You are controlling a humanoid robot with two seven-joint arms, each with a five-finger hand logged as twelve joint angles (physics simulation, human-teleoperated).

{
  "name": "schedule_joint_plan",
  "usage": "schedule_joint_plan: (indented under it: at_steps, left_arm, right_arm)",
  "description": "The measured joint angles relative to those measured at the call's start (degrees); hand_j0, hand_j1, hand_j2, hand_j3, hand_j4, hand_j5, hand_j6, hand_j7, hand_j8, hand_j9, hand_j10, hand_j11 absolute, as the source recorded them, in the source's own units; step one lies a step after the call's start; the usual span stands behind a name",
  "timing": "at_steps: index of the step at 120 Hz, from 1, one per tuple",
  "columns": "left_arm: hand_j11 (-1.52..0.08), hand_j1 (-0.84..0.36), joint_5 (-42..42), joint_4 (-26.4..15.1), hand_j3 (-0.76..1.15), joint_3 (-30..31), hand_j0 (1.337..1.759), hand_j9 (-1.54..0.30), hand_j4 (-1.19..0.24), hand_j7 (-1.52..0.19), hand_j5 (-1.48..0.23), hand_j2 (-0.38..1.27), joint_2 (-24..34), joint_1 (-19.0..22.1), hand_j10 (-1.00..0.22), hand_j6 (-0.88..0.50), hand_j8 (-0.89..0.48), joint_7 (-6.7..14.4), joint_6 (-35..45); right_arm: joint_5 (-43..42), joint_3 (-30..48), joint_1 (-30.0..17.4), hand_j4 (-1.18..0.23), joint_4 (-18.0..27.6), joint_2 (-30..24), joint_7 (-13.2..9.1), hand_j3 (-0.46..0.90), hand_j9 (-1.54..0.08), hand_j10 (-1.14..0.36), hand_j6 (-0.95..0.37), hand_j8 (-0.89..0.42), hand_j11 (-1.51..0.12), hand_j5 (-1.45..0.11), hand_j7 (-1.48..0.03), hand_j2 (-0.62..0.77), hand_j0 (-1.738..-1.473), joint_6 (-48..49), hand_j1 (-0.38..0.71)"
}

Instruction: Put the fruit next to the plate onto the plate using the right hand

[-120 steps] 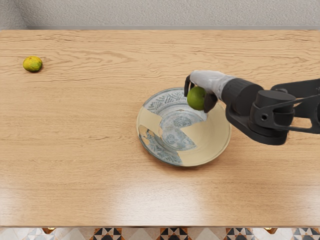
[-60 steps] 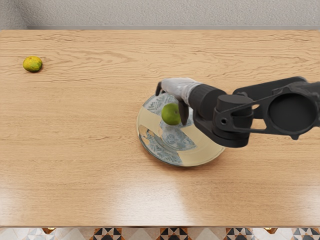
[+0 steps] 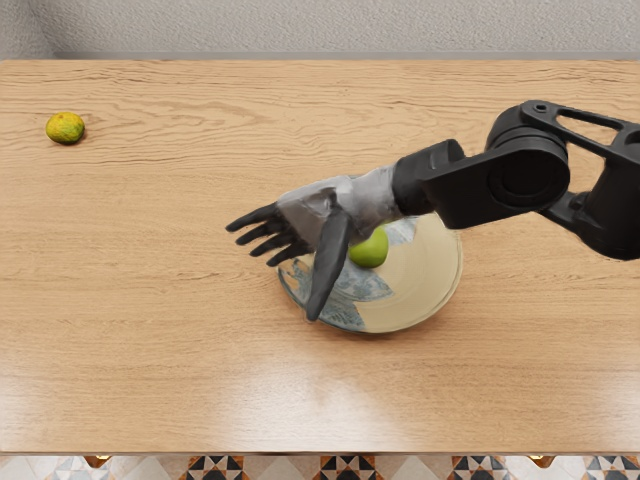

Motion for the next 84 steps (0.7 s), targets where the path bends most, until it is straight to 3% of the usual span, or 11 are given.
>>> schedule_joint_plan:
  at_steps: [17,30,65,84]
  left_arm:
    - [0.00,0.35,0.00,0.00,0.00,0.00,1.658,0.00,0.00,0.00,0.00,0.00,0.00,-0.27,0.00,0.00,0.00,0.00,-0.02]
    - [0.00,0.35,0.00,0.00,0.00,0.00,1.658,0.00,0.00,0.00,0.00,0.00,0.00,-0.27,0.00,0.00,0.00,0.00,-0.02]
    - [0.00,0.35,0.01,0.08,0.00,0.04,1.658,0.00,0.00,0.00,0.00,0.00,0.00,-0.97,0.00,0.00,0.00,0.00,0.00]
    - [0.00,0.35,0.01,0.27,0.00,0.01,1.658,0.00,0.00,0.00,0.00,0.00,0.00,-0.97,0.00,0.00,0.00,-0.01,0.02]
  right_arm:
    - [19.09,2.63,-3.08,-0.01,-4.31,-6.98,0.00,0.00,-0.02,-0.01,-0.01,-0.01,-0.02,-0.02,-0.02,0.00,-1.658,8.42,-0.34]
    - [27.25,3.05,-6.41,-0.01,-5.67,-13.83,0.00,0.00,-0.01,-0.01,0.00,0.00,-0.01,-0.01,-0.01,0.00,-1.658,10.31,-0.34]
    - [31.86,3.39,-12.61,0.00,-7.26,-29.03,0.00,0.00,0.00,0.00,0.00,0.00,0.00,0.00,0.00,0.00,-1.658,11.29,-0.35]
    - [32.54,3.46,-14.48,0.00,-8.54,-34.20,0.00,0.00,0.00,0.00,0.00,0.00,0.00,0.00,0.00,0.00,-1.658,11.35,-0.35]
